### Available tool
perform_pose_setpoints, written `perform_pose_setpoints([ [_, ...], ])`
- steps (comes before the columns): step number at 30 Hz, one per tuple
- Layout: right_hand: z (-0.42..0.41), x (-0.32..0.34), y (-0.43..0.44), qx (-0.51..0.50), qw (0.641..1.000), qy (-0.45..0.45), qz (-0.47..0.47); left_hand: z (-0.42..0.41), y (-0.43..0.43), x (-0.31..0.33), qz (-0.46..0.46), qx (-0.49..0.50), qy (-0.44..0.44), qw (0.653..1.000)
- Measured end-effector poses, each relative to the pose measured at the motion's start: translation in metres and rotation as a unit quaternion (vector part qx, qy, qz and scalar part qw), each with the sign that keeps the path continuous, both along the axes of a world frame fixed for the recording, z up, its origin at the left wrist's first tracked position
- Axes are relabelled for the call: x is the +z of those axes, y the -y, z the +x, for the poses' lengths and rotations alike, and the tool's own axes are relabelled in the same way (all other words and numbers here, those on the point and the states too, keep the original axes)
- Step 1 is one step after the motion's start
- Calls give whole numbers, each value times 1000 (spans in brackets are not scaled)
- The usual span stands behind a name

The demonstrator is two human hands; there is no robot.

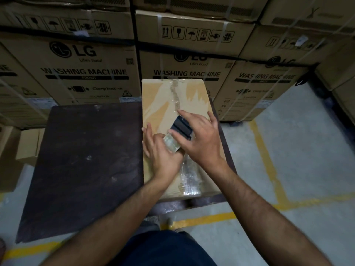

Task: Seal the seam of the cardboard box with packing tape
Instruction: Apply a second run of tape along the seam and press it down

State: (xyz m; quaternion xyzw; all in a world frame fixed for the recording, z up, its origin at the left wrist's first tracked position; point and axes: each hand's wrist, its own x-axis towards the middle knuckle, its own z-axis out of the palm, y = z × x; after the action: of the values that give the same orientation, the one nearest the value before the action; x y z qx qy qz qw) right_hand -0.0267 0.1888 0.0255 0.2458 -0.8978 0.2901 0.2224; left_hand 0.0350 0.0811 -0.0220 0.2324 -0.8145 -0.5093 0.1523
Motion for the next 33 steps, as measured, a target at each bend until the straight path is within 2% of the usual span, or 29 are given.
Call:
perform_pose_setpoints([
  [4,-25,-11,-10,44,998,47,-25,1,-8,-6,19,4,19,1000],
  [9,-45,-18,-23,115,985,91,-87,10,-15,-7,58,-47,38,996],
  [12,-61,-20,-28,148,980,100,-86,6,-13,-9,59,-50,38,996],
  [17,-99,-31,-28,208,971,78,-92,-11,-15,-8,36,-28,43,998],
  [25,-138,-42,-10,286,955,-12,-73,-22,-33,13,149,80,62,984],
  [29,-143,-42,-3,290,949,64,-108,-20,-40,32,245,95,48,964],
  [33,-145,-41,-1,274,942,146,-128,-20,-41,37,237,100,54,965],
])
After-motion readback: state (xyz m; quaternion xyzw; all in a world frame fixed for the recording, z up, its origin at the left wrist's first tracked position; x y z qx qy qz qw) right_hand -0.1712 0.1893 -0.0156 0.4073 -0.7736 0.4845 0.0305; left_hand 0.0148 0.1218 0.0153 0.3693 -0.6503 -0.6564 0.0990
